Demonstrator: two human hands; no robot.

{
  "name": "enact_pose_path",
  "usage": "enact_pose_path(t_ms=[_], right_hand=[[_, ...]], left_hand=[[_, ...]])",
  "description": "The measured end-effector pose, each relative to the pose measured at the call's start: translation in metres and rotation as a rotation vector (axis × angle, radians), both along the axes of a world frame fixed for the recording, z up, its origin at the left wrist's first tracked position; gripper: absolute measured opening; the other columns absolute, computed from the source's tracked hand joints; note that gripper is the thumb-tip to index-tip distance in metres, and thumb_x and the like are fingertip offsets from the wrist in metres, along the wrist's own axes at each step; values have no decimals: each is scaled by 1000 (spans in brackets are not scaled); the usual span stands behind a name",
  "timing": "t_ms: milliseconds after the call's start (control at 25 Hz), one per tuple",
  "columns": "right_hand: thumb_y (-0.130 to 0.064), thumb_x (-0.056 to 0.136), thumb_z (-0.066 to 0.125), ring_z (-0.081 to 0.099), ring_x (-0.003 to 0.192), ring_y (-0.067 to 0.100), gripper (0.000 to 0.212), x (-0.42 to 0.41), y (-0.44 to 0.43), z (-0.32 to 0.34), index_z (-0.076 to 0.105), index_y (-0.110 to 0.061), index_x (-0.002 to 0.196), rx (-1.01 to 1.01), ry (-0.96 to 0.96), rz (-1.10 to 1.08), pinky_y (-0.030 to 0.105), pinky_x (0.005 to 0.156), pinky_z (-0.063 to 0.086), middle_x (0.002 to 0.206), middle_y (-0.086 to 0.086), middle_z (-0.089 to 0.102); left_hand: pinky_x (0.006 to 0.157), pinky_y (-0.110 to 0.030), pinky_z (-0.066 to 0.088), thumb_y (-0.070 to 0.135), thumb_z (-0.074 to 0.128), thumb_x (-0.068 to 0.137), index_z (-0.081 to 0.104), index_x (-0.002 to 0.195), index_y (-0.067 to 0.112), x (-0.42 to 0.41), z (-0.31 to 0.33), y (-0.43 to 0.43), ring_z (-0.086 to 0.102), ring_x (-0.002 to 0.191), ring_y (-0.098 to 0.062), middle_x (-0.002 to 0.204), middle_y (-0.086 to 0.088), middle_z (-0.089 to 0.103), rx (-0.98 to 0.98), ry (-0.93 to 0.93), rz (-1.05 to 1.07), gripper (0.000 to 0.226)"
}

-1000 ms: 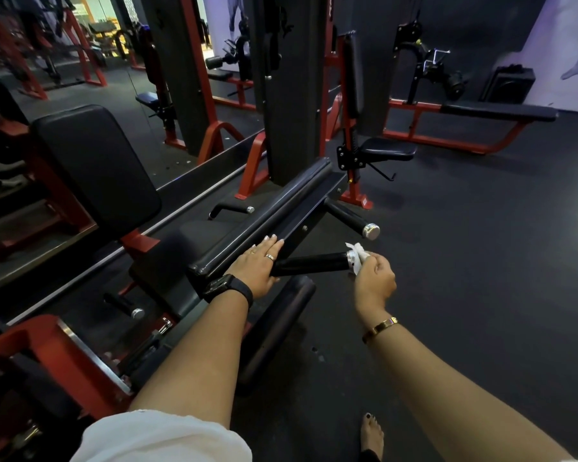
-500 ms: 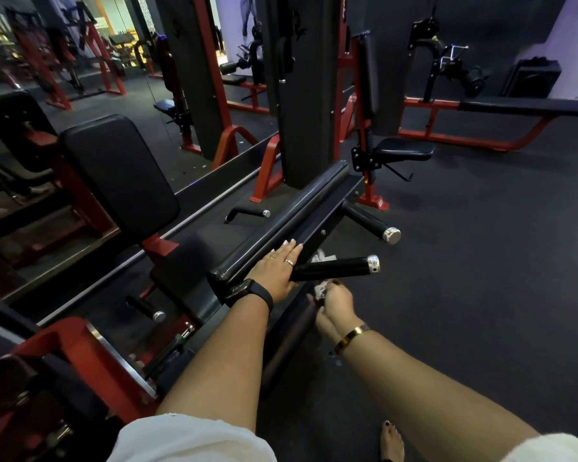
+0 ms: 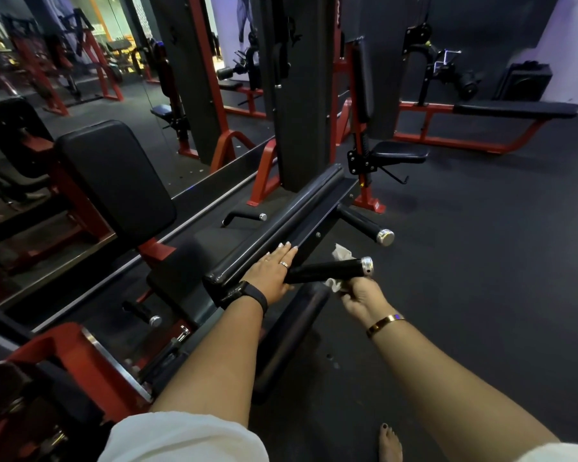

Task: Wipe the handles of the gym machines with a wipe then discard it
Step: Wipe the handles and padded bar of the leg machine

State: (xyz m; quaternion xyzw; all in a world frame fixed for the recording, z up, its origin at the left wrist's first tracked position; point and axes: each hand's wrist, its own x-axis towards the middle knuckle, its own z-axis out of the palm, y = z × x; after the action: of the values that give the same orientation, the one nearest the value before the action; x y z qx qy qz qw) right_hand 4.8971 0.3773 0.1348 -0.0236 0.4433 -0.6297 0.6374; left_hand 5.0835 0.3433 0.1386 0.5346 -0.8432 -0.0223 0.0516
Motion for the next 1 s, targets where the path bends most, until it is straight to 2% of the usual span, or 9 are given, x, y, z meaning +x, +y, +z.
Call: enact_pose_path(t_ms=[80,200,280,360,520,680,760,880,1000], right_hand=[[23,84,28,62,58,23,44,-21,2,-3,60,-3,100,11,45,-3,26,44,51,78,15,64],[15,91,36,60,70,24,31,-42,5,-5,62,-1,91,-17,99,-16,38,55,58,83,14,63],[10,91,43,61,73,21,24,-51,8,0,63,-3,91,-52,175,-51,37,61,58,92,15,65],[4,89,51,62,79,17,21,-56,11,5,66,-12,89,-117,517,-96,27,68,51,98,11,66],[3,84,53,57,97,21,28,-41,18,16,71,-11,101,-360,1535,-31,23,86,41,97,4,68],[5,74,64,63,87,28,24,-4,20,16,71,-9,92,-443,1979,-1,39,89,45,85,8,70],[1,74,66,65,83,26,19,22,17,15,70,-10,89,-558,2100,106,39,84,48,84,7,70],[-5,83,61,64,94,22,19,54,14,11,67,-9,101,-660,2085,318,34,90,47,97,7,69],[0,76,67,64,94,26,30,45,15,3,66,-4,105,-835,2162,228,37,90,48,100,10,67]], left_hand=[[118,-29,5,28,63,90,8,153,19,-1,-1,0,5,147,-14,161,0,5,9,1,4,84],[118,-29,6,29,64,89,9,153,20,-1,0,1,6,147,-14,161,0,6,15,-1,12,84],[118,-30,6,29,63,90,9,153,20,-1,0,2,6,147,-14,161,0,6,11,-2,17,84],[118,-30,6,30,63,90,8,153,20,-2,0,3,6,147,-14,161,0,5,5,-11,19,84],[118,-30,6,29,62,91,8,153,19,-2,1,3,6,147,-14,161,0,5,-1,-11,23,83],[119,-31,7,29,61,91,6,153,19,-2,1,2,5,147,-14,161,0,4,4,-25,21,83],[119,-30,6,27,59,93,5,153,18,-3,2,2,4,147,-14,161,-1,3,3,-36,17,81],[119,-29,6,22,57,94,5,153,18,-1,0,1,3,147,-12,161,0,2,-3,-45,10,78],[119,-28,6,21,58,93,6,153,19,-1,0,0,2,147,-11,161,0,3,1,-22,14,79]])
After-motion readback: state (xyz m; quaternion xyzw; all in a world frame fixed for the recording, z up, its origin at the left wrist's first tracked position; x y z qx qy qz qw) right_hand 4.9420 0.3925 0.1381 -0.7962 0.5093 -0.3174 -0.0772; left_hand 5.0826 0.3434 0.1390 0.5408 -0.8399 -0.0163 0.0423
